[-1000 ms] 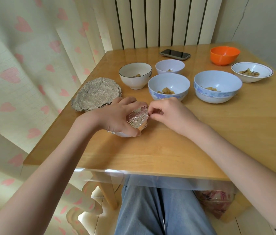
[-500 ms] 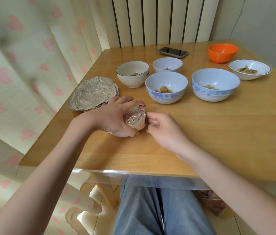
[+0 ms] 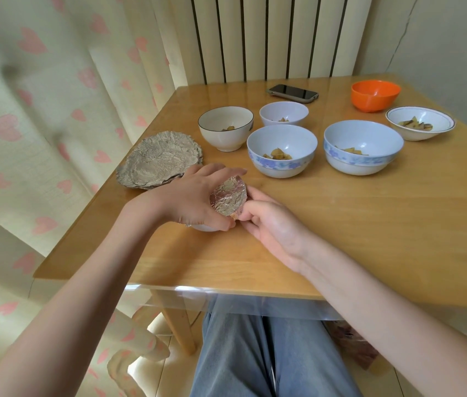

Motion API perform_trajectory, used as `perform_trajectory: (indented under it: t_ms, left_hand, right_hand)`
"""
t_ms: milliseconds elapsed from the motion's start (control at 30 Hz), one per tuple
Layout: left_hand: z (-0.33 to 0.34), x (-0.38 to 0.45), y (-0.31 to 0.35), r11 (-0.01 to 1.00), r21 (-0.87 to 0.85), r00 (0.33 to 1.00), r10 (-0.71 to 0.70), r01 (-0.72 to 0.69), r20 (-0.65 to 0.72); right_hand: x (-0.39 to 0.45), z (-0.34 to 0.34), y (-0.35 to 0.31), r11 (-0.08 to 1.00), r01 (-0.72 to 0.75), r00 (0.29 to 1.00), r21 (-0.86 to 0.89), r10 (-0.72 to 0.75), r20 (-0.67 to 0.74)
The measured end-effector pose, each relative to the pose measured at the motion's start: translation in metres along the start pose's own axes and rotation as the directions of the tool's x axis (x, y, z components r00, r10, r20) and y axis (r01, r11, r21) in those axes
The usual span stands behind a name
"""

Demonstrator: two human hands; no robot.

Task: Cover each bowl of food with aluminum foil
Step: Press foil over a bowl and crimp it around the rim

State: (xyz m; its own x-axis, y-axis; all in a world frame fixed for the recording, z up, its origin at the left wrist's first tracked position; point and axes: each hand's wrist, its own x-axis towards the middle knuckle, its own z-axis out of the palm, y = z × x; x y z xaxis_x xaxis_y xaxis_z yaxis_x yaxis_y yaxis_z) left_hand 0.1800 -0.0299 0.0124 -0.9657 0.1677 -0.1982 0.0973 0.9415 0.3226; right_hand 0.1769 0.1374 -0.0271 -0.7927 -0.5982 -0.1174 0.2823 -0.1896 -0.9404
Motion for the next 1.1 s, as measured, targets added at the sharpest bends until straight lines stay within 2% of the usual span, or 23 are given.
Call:
perform_trajectory:
  t_ms: [67, 133, 200, 267, 367, 433, 500, 600, 700, 933, 1033, 1100]
  left_hand:
    - [0.000, 0.000, 0.001, 1.000, 0.008, 1.000, -0.007, 0.007, -0.006]
    - [0.000, 0.001, 0.002, 1.000, 0.010, 1.000, -0.024, 0.024, -0.001]
    - [-0.001, 0.000, 0.004, 0.999, 0.020, 1.000, -0.030, 0.030, 0.001]
    - [-0.003, 0.000, 0.005, 0.997, 0.061, 0.999, -0.041, 0.039, 0.017]
    - [-0.007, -0.001, 0.004, 0.982, 0.182, 0.996, -0.070, 0.059, 0.057]
    - [-0.010, -0.001, 0.002, 0.974, 0.225, 0.999, -0.011, 0.001, 0.041]
    - [-0.012, 0.000, 0.000, 0.975, 0.208, 0.997, 0.063, -0.071, 0.044]
    - [-0.008, 0.004, -0.005, 0.985, 0.133, 0.992, 0.102, -0.111, 0.074]
    - [-0.003, 0.006, -0.010, 0.988, 0.074, 0.990, 0.128, -0.132, 0.056]
    - [-0.001, 0.007, -0.013, 0.989, 0.062, 0.990, 0.129, -0.132, 0.057]
    - [-0.001, 0.007, -0.013, 0.989, 0.073, 0.990, 0.125, -0.129, 0.058]
    - [0.000, 0.007, -0.013, 0.989, 0.075, 0.991, 0.122, -0.127, 0.058]
  right_hand:
    - [0.005, -0.012, -0.004, 0.995, -0.040, 0.999, -0.086, 0.042, 0.020]
    - [0.009, -0.025, -0.006, 0.967, -0.062, 0.998, -0.247, 0.065, 0.003]
    - [0.010, -0.034, -0.006, 0.881, -0.043, 0.998, -0.472, 0.020, -0.053]
    - [0.008, -0.036, -0.003, 0.803, 0.019, 0.996, -0.596, -0.065, -0.055]
    - [0.007, -0.034, 0.000, 0.733, 0.091, 0.986, -0.674, -0.164, -0.045]
    - [0.008, -0.031, -0.003, 0.691, 0.108, 0.981, -0.715, -0.191, -0.036]
    - [0.009, -0.029, -0.007, 0.629, 0.119, 0.971, -0.768, -0.237, -0.044]
    - [0.010, -0.027, -0.012, 0.571, 0.129, 0.954, -0.811, -0.296, -0.057]
    - [0.013, -0.026, -0.014, 0.603, 0.143, 0.956, -0.785, -0.290, -0.048]
    - [0.016, -0.030, -0.011, 0.745, 0.118, 0.971, -0.656, -0.226, -0.082]
    - [0.016, -0.029, -0.010, 0.775, 0.101, 0.971, -0.624, -0.214, -0.108]
    - [0.016, -0.031, -0.012, 0.809, 0.076, 0.983, -0.583, -0.160, -0.093]
